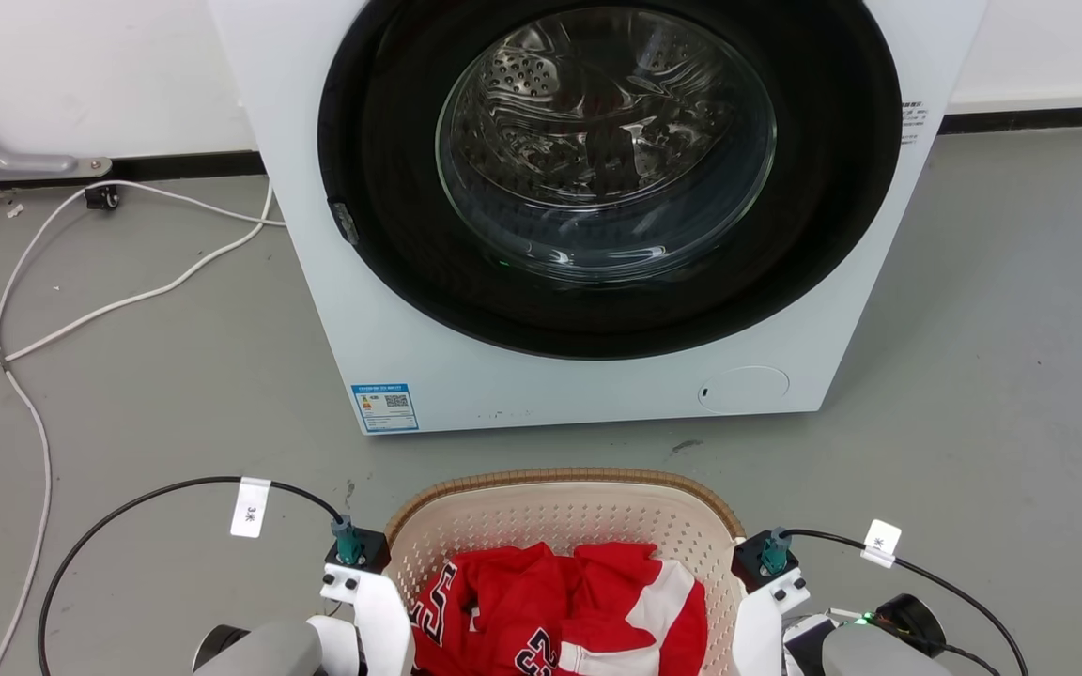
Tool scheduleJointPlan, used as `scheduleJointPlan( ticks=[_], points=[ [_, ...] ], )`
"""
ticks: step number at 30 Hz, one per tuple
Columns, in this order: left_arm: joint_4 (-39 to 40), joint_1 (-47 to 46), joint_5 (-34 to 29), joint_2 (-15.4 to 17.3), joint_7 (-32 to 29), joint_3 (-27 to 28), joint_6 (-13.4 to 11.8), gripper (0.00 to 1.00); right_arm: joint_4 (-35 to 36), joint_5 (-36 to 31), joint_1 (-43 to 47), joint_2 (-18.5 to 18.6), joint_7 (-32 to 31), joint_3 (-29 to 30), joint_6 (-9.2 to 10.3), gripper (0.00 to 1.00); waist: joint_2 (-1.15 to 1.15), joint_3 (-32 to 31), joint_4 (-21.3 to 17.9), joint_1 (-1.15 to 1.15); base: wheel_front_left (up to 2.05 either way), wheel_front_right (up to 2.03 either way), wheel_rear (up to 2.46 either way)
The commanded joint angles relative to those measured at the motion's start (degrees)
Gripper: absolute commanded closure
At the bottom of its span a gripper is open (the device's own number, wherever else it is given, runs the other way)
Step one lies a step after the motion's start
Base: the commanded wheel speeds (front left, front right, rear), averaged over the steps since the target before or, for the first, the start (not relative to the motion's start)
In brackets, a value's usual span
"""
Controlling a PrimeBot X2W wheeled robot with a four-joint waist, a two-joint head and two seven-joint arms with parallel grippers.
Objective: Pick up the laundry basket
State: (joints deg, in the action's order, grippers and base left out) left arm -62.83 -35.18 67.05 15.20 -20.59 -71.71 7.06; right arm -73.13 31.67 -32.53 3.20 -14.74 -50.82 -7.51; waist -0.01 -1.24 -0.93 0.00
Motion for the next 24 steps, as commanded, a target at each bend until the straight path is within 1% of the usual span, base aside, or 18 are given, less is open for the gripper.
scheduleJointPlan(
  ticks=[1,24],
  points=[
    [0.4,0.4,0.1,-0.6,0.0,-0.3,0.7,1.0,0.0,0.2,-0.9,0.1,-0.1,-0.7,0.04,1.0,0.01,-0.1,0.0,0.0,0.0,0.0,0.0],
    [0.4,0.7,1.5,-0.8,0.6,-1.3,0.7,1.0,-0.4,3.8,-1.5,0.5,0.2,-4.3,0.04,1.0,0.01,-0.3,0.0,0.0,0.0,0.0,0.0]
  ],
)
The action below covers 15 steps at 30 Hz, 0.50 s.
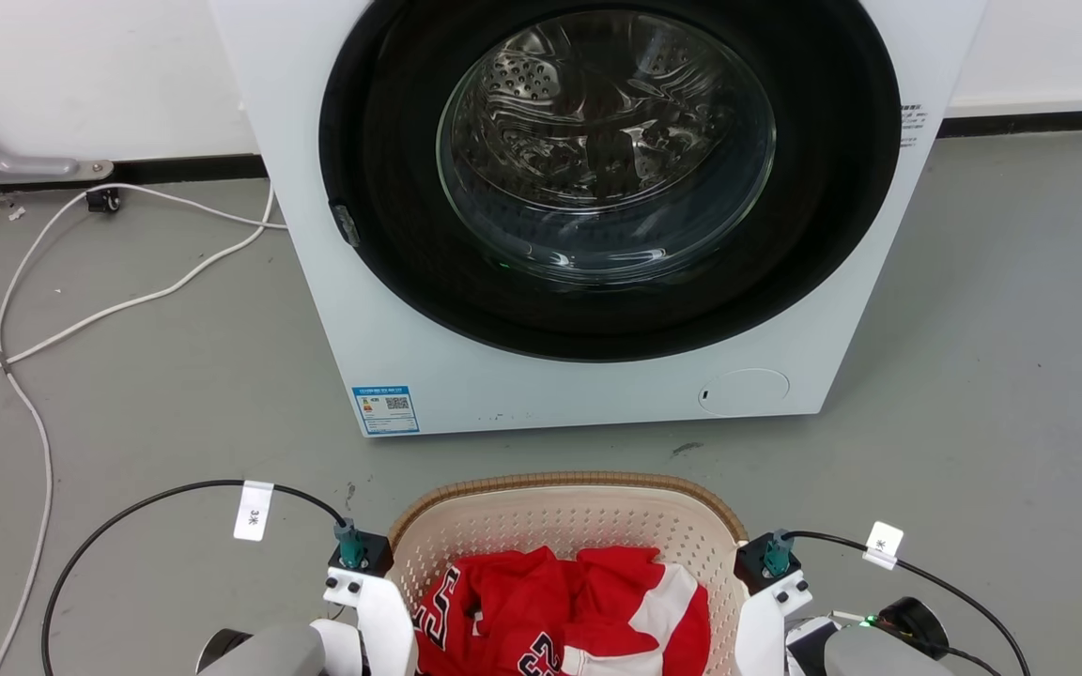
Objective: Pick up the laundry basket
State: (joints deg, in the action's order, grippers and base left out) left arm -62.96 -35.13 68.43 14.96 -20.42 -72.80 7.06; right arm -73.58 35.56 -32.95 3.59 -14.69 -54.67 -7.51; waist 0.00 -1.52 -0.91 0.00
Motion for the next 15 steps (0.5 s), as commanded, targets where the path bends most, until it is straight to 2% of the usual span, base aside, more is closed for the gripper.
scheduleJointPlan(
  ticks=[1,15],
  points=[
    [0.5,0.7,0.2,-0.6,0.4,-0.3,0.7,1.0,0.0,0.0,-1.1,0.1,0.1,-0.6,0.04,1.0,0.0,0.0,0.0,0.0,0.0,0.0,0.0],
    [0.5,0.8,0.6,-0.7,0.4,-0.5,0.7,1.0,-0.1,1.9,-1.2,0.4,0.3,-2.5,0.04,1.0,0.0,-0.3,0.0,0.0,0.0,0.0,0.0]
  ],
)
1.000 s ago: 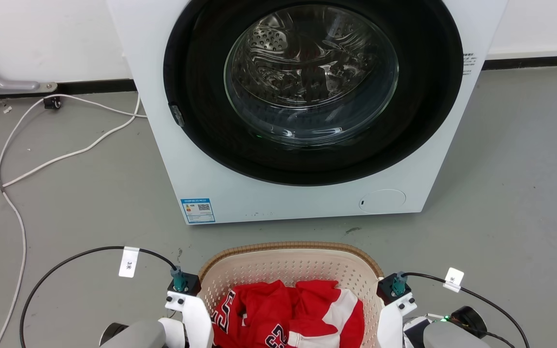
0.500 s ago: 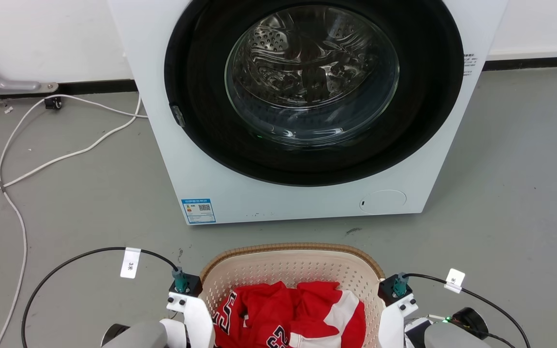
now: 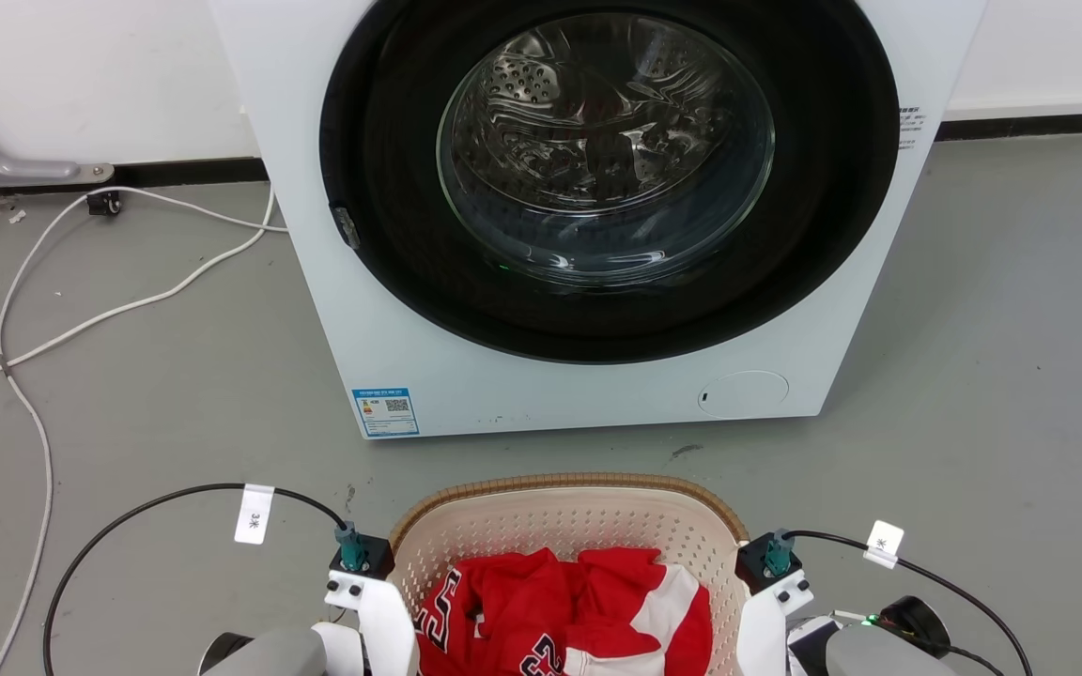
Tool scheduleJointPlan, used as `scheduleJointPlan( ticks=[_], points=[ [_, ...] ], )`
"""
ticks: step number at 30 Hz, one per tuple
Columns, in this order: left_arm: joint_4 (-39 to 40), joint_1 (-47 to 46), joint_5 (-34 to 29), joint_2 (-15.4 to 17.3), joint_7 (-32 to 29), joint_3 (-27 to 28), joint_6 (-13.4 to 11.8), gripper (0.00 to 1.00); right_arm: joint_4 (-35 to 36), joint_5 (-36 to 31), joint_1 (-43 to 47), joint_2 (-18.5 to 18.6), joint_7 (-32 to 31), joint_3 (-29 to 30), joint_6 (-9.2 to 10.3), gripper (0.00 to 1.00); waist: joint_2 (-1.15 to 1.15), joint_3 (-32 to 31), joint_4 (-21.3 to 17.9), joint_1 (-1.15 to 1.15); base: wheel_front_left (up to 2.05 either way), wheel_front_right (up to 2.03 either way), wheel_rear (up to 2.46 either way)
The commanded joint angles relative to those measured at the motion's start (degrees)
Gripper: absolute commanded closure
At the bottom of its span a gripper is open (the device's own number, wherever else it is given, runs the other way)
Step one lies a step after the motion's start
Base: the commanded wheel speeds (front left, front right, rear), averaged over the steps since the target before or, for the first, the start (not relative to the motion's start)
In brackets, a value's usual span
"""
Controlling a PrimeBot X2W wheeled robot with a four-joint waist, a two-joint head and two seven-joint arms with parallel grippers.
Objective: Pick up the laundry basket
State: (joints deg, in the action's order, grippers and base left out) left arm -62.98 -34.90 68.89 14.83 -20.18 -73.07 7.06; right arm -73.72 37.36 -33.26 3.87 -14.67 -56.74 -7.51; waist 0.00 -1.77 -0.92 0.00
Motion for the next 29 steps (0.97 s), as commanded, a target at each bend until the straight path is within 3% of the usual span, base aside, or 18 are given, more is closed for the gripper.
scheduleJointPlan(
  ticks=[1,29],
  points=[
    [0.6,0.6,0.1,-0.6,0.2,-0.2,0.7,1.0,0.0,0.2,-0.9,0.1,0.4,-0.5,0.04,1.0,0.0,0.0,0.0,0.0,0.0,0.0,0.0],
    [0.7,0.7,0.0,-0.2,0.0,-0.4,0.7,1.0,-0.1,2.9,-1.0,0.1,0.2,-3.3,0.04,1.0,0.0,0.0,-0.1,0.0,0.0,0.0,0.0]
  ],
)
